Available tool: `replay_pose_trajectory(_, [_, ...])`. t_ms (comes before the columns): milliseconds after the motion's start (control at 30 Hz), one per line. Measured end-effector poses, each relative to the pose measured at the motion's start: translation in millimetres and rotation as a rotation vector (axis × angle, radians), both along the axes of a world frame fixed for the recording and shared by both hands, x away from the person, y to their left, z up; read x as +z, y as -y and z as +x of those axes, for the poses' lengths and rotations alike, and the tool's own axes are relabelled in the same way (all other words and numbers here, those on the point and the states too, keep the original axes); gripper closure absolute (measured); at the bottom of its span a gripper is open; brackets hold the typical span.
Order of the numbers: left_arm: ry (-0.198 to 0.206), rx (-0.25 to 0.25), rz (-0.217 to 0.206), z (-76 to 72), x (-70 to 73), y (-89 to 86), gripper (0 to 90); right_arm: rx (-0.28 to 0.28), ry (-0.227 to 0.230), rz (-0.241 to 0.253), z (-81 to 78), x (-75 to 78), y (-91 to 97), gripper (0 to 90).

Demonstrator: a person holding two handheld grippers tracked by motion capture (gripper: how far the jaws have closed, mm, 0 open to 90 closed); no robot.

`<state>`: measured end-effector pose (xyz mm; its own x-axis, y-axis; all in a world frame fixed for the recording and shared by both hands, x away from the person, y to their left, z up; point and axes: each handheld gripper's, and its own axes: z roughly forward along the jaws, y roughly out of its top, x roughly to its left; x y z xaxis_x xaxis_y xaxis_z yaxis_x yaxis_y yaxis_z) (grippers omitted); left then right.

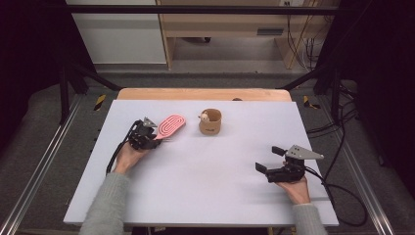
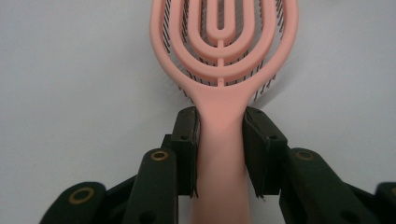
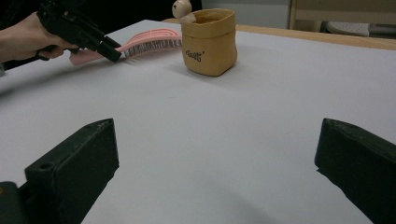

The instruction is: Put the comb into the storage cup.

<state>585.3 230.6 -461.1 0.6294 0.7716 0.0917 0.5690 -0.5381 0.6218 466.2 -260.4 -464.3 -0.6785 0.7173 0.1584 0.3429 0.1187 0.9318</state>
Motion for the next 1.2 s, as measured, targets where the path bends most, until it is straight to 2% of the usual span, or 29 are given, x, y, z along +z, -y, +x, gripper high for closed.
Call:
replay_pose_trajectory(167, [-0.005,0.002,-0.012,0.5,-0.3,-0.7,67.7,0.0,0.0,0.0,0.0,0.0,0.0,0.2])
replay_pose_trajectory(533, [0.008,-0.001,0.005,-0.6,-0.5,0.7,68.6,0.0,-0.001,0.001,0.0,0.0,0.0,0.2])
replay_pose_trajectory(867, [-0.001,-0.008,-0.027,-1.8,0.9,-0.4,68.9,0.0,0.0,0.001,0.1,0.1,0.2,0.2])
replay_pose_trajectory(1200, [0.032,-0.007,-0.051,-9.5,12.6,-1.8,68.9,0.0,0.0,0.001,0.0,0.1,0.1,0.2])
